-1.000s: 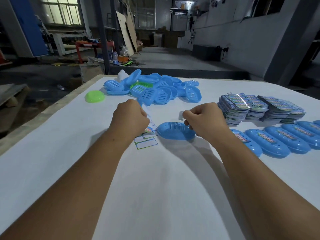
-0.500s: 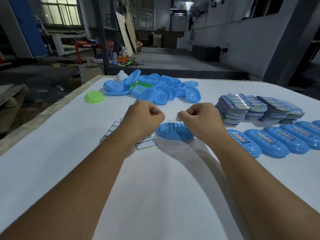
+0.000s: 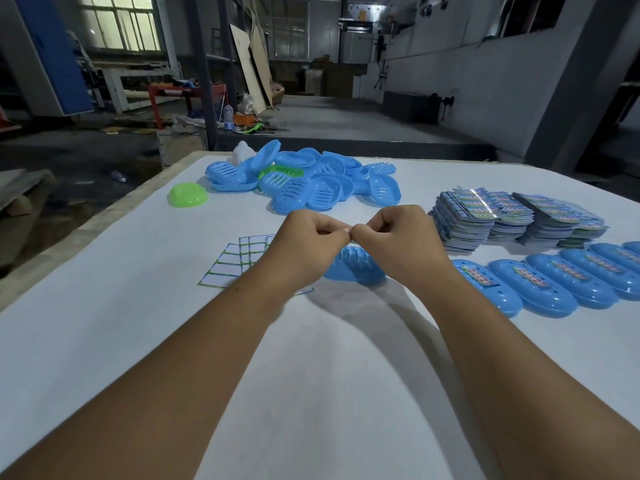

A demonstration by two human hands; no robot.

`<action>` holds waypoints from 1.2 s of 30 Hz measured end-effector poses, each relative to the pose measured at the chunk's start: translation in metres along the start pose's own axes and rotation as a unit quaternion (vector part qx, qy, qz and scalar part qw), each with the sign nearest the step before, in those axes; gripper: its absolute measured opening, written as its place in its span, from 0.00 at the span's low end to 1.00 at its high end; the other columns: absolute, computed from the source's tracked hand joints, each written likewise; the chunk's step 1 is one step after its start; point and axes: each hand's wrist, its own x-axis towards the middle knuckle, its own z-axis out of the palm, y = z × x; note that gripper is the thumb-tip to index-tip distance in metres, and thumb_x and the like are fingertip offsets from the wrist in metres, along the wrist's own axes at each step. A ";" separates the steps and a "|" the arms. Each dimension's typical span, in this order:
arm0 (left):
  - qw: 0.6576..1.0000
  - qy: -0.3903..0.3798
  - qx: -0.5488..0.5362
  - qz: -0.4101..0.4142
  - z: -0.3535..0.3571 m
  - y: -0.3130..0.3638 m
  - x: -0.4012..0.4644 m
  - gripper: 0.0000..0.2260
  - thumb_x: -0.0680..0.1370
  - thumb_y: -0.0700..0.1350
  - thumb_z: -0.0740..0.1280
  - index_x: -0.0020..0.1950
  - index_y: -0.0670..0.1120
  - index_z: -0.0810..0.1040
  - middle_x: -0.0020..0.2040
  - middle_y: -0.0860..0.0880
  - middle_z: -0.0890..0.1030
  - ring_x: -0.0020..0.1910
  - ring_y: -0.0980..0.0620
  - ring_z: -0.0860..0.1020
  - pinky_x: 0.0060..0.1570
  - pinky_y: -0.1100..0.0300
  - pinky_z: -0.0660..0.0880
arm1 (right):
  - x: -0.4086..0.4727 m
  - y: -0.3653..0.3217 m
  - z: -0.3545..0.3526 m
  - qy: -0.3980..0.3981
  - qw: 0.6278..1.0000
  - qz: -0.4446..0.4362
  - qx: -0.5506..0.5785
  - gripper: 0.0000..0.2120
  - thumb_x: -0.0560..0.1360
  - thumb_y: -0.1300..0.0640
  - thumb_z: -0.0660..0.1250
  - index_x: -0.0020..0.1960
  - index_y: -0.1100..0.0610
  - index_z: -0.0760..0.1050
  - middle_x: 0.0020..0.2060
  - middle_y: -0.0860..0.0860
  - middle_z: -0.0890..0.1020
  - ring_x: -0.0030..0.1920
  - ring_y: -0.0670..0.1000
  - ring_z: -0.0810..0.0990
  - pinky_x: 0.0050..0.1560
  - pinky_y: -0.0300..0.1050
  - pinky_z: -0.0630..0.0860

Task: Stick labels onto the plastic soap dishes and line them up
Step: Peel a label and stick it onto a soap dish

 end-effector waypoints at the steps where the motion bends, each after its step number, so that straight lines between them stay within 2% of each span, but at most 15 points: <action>1: 1.000 -0.003 0.001 -0.001 0.000 0.000 0.000 0.09 0.78 0.47 0.71 0.38 0.57 0.84 0.40 0.56 0.86 0.37 0.63 0.79 0.35 0.72 0.73 | 0.000 0.000 0.000 -0.002 1.000 -0.002 0.002 0.11 0.68 0.49 0.72 0.31 0.55 0.78 0.24 0.43 0.77 0.28 0.45 0.73 0.33 0.43 0.72; 5: 1.000 -0.002 -0.008 -0.005 0.000 -0.001 0.001 0.08 0.79 0.46 0.70 0.40 0.56 0.84 0.40 0.59 0.86 0.41 0.63 0.82 0.37 0.74 0.74 | -0.001 0.001 -0.001 -0.019 0.999 -0.024 0.023 0.10 0.69 0.52 0.71 0.31 0.54 0.79 0.24 0.43 0.78 0.26 0.42 0.71 0.32 0.41 0.70; 8: 1.000 0.007 -0.009 -0.021 -0.002 -0.003 0.002 0.09 0.78 0.47 0.71 0.39 0.56 0.83 0.38 0.63 0.85 0.43 0.67 0.81 0.41 0.72 0.73 | -0.001 0.003 0.001 -0.037 0.997 -0.060 0.022 0.10 0.73 0.53 0.71 0.34 0.54 0.82 0.26 0.44 0.81 0.27 0.42 0.73 0.34 0.41 0.71; 11: 0.999 0.019 -0.013 -0.032 -0.004 -0.004 0.003 0.11 0.78 0.48 0.71 0.36 0.57 0.83 0.39 0.61 0.85 0.46 0.65 0.81 0.46 0.67 0.74 | -0.001 0.005 0.003 -0.049 0.994 -0.097 0.002 0.12 0.77 0.49 0.72 0.38 0.53 0.84 0.30 0.44 0.83 0.30 0.41 0.77 0.36 0.42 0.73; 13: 0.999 0.029 -0.023 -0.041 -0.004 -0.004 0.003 0.08 0.78 0.49 0.71 0.39 0.56 0.85 0.39 0.60 0.85 0.44 0.66 0.80 0.44 0.68 0.73 | 0.000 0.005 0.003 -0.041 0.994 -0.097 0.006 0.12 0.78 0.48 0.71 0.38 0.50 0.84 0.30 0.43 0.83 0.30 0.40 0.77 0.36 0.40 0.72; 15: 0.998 0.040 -0.034 -0.042 -0.003 -0.005 0.004 0.05 0.77 0.50 0.72 0.43 0.53 0.87 0.40 0.58 0.86 0.41 0.68 0.80 0.40 0.70 0.72 | 0.003 0.007 0.002 -0.021 0.997 -0.078 0.010 0.13 0.78 0.49 0.71 0.36 0.50 0.84 0.30 0.45 0.84 0.30 0.44 0.77 0.35 0.44 0.74; 17: 0.997 0.052 -0.043 -0.039 -0.002 -0.006 0.005 0.05 0.76 0.51 0.74 0.40 0.54 0.86 0.38 0.57 0.85 0.35 0.70 0.78 0.33 0.75 0.71 | 0.007 0.009 0.000 -0.002 0.999 -0.045 -0.010 0.15 0.76 0.49 0.70 0.37 0.57 0.84 0.31 0.53 0.83 0.31 0.54 0.75 0.36 0.50 0.75; 18: 0.997 0.056 -0.047 -0.040 -0.002 -0.007 0.006 0.05 0.75 0.51 0.74 0.39 0.54 0.85 0.36 0.59 0.85 0.33 0.70 0.77 0.29 0.77 0.69 | 0.009 0.010 -0.001 0.001 0.999 -0.029 -0.016 0.16 0.75 0.49 0.70 0.38 0.60 0.83 0.32 0.58 0.82 0.30 0.54 0.72 0.35 0.49 0.74; 21: 0.995 0.056 -0.065 -0.051 -0.002 -0.008 0.009 0.06 0.75 0.50 0.75 0.38 0.53 0.85 0.30 0.62 0.82 0.30 0.71 0.76 0.26 0.78 0.67 | 0.009 0.012 -0.003 -0.008 1.000 0.009 -0.009 0.14 0.72 0.50 0.71 0.37 0.61 0.83 0.32 0.61 0.79 0.28 0.48 0.66 0.32 0.44 0.66; 24: 0.994 0.053 -0.074 -0.061 -0.001 -0.009 0.010 0.07 0.75 0.49 0.75 0.37 0.53 0.84 0.28 0.62 0.81 0.28 0.70 0.76 0.26 0.77 0.67 | 0.008 0.011 -0.004 -0.020 0.999 0.032 0.008 0.12 0.71 0.52 0.70 0.37 0.60 0.83 0.30 0.61 0.78 0.27 0.48 0.66 0.31 0.43 0.66; 27: 0.994 0.064 -0.054 -0.077 0.000 -0.012 0.011 0.09 0.74 0.51 0.76 0.34 0.53 0.84 0.31 0.57 0.83 0.29 0.65 0.77 0.30 0.73 0.72 | 0.009 0.013 -0.007 -0.040 0.996 0.065 0.039 0.13 0.70 0.52 0.69 0.37 0.62 0.82 0.28 0.59 0.76 0.28 0.49 0.69 0.30 0.44 0.69; 29: 0.993 0.068 -0.041 -0.093 0.002 -0.015 0.011 0.07 0.73 0.53 0.76 0.38 0.51 0.86 0.34 0.53 0.85 0.32 0.61 0.79 0.36 0.65 0.76 | 0.011 0.015 -0.009 -0.064 0.993 0.084 0.056 0.15 0.70 0.51 0.70 0.39 0.64 0.82 0.30 0.55 0.76 0.30 0.51 0.70 0.28 0.43 0.70; 31: 0.992 0.071 -0.021 -0.099 0.004 -0.017 0.011 0.08 0.72 0.53 0.77 0.41 0.49 0.87 0.32 0.53 0.85 0.32 0.58 0.81 0.37 0.61 0.76 | 0.011 0.017 -0.009 -0.090 0.990 0.093 0.060 0.18 0.71 0.50 0.73 0.41 0.67 0.80 0.30 0.55 0.74 0.30 0.51 0.69 0.27 0.42 0.68; 34: 0.991 0.078 0.027 -0.101 0.007 -0.021 0.011 0.07 0.71 0.51 0.76 0.39 0.48 0.87 0.33 0.52 0.85 0.39 0.51 0.84 0.46 0.53 0.81 | 0.010 0.019 -0.008 -0.115 0.987 0.105 0.040 0.17 0.72 0.49 0.75 0.36 0.63 0.80 0.26 0.51 0.73 0.25 0.50 0.67 0.24 0.38 0.67; 36: 0.989 0.076 0.069 -0.104 0.008 -0.021 0.011 0.08 0.71 0.51 0.75 0.36 0.48 0.86 0.32 0.52 0.84 0.40 0.50 0.83 0.46 0.52 0.81 | 0.009 0.020 -0.007 -0.121 0.986 0.110 0.012 0.16 0.73 0.48 0.76 0.36 0.61 0.82 0.22 0.48 0.70 0.21 0.48 0.65 0.23 0.37 0.65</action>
